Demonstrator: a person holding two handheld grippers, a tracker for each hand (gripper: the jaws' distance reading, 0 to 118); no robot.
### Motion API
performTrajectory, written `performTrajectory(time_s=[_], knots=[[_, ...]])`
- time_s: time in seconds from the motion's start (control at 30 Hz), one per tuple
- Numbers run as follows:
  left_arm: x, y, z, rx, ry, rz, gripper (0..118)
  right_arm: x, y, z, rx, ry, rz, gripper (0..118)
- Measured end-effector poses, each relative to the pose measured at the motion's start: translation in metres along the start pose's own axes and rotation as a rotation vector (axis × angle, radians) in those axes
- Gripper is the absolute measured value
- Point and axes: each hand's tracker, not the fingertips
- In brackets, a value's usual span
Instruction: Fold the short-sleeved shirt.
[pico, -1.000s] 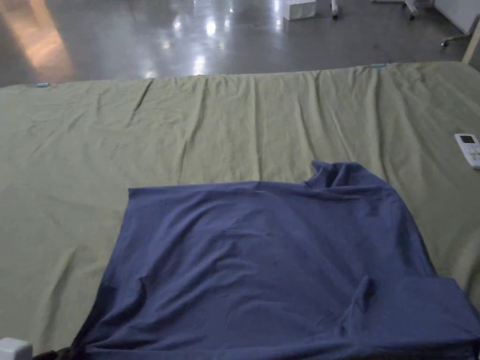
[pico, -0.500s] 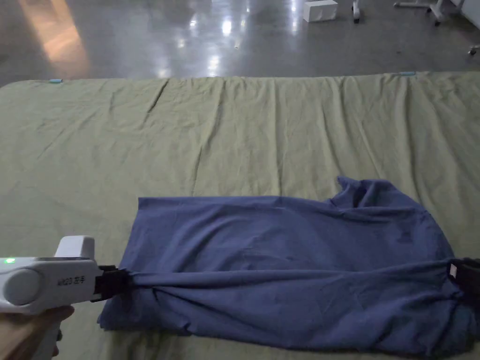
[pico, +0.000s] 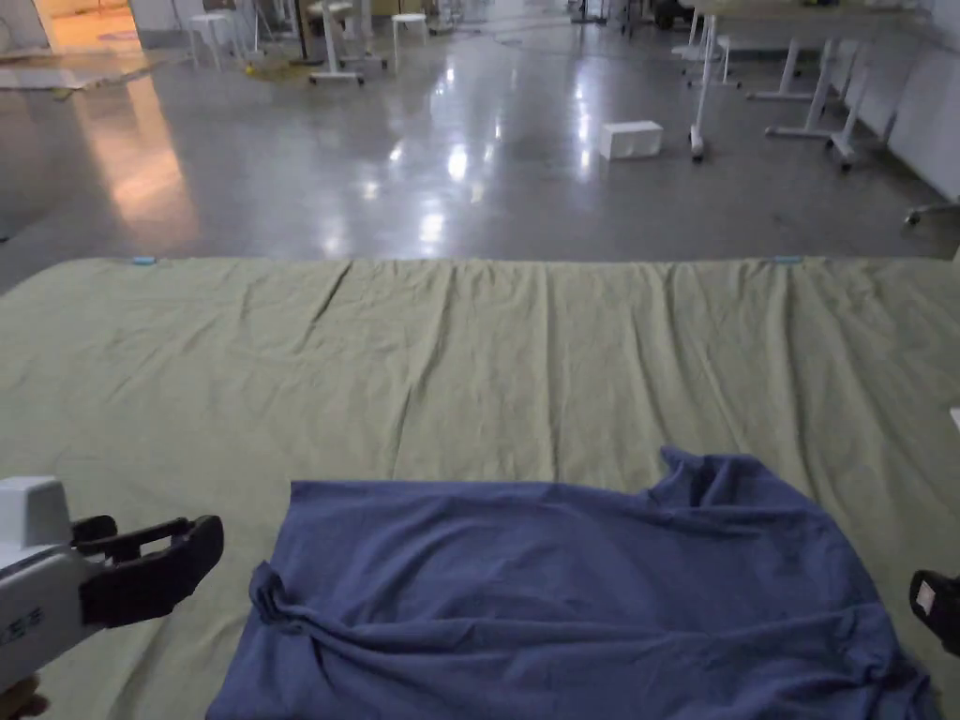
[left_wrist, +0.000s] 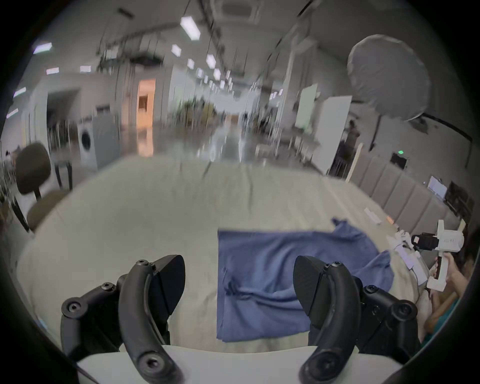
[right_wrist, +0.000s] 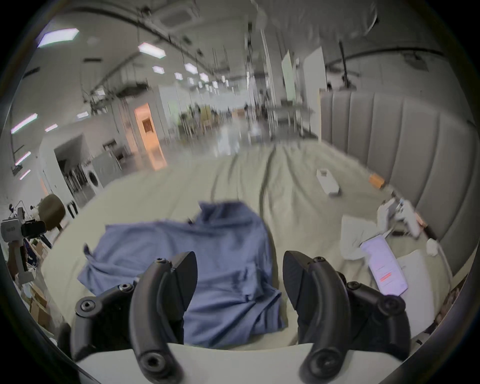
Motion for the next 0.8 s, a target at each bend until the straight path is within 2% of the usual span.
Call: performTrajectory(time_s=[0.07,0.13,0.2,0.23,0.27,0.37,0.43,0.47,0.5,0.53,0.57,0.6,0.63,0.67,0.77,0.8], knots=[[0.02,0.007,0.056,0.135,0.028,-0.042,87,-0.017,0.005,0.05,0.126,0.022,0.004,76],[0.044,0.008,0.104,0.252,0.093,-0.076,87,-0.039,0.003,0.096,0.206,-0.002,0.012,76],[0.063,0.001,0.136,0.331,0.14,-0.125,86,-0.058,-0.006,0.129,0.294,-0.008,0.041,76],[0.072,-0.004,0.15,0.368,0.162,-0.153,83,-0.068,-0.01,0.142,0.312,0.005,0.082,76],[0.08,-0.008,0.159,0.392,0.174,-0.16,79,-0.075,-0.017,0.152,0.298,0.01,0.081,75],[0.09,-0.026,0.179,0.412,0.171,-0.169,50,-0.097,-0.03,0.178,0.297,0.005,0.11,71],[0.102,-0.034,0.194,0.391,0.09,-0.147,25,-0.098,-0.039,0.188,0.315,0.048,0.107,56],[0.108,-0.039,0.199,0.402,0.088,-0.142,17,-0.103,-0.042,0.194,0.325,0.058,0.121,45],[0.112,-0.044,0.203,0.409,0.089,-0.145,10,-0.109,-0.044,0.199,0.331,0.048,0.132,28],[0.116,-0.047,0.207,0.397,0.088,-0.163,8,-0.114,-0.046,0.202,0.34,0.028,0.165,17],[0.119,-0.049,0.209,0.39,0.088,-0.173,5,-0.12,-0.045,0.207,0.348,0.014,0.212,14],[0.122,-0.053,0.214,0.383,0.086,-0.182,0,-0.122,-0.048,0.208,0.321,0.003,0.217,9],[0.123,-0.056,0.217,0.383,0.086,-0.182,0,-0.124,-0.05,0.21,0.325,-0.005,0.228,0],[0.121,-0.057,0.218,0.384,0.071,-0.178,0,-0.126,-0.048,0.211,0.342,0.001,0.275,0],[0.121,-0.057,0.219,0.371,0.043,-0.151,0,-0.126,-0.05,0.207,0.282,0.034,0.207,0],[0.121,-0.057,0.218,0.362,0.046,-0.158,0,-0.127,-0.049,0.209,0.302,0.018,0.214,0]])
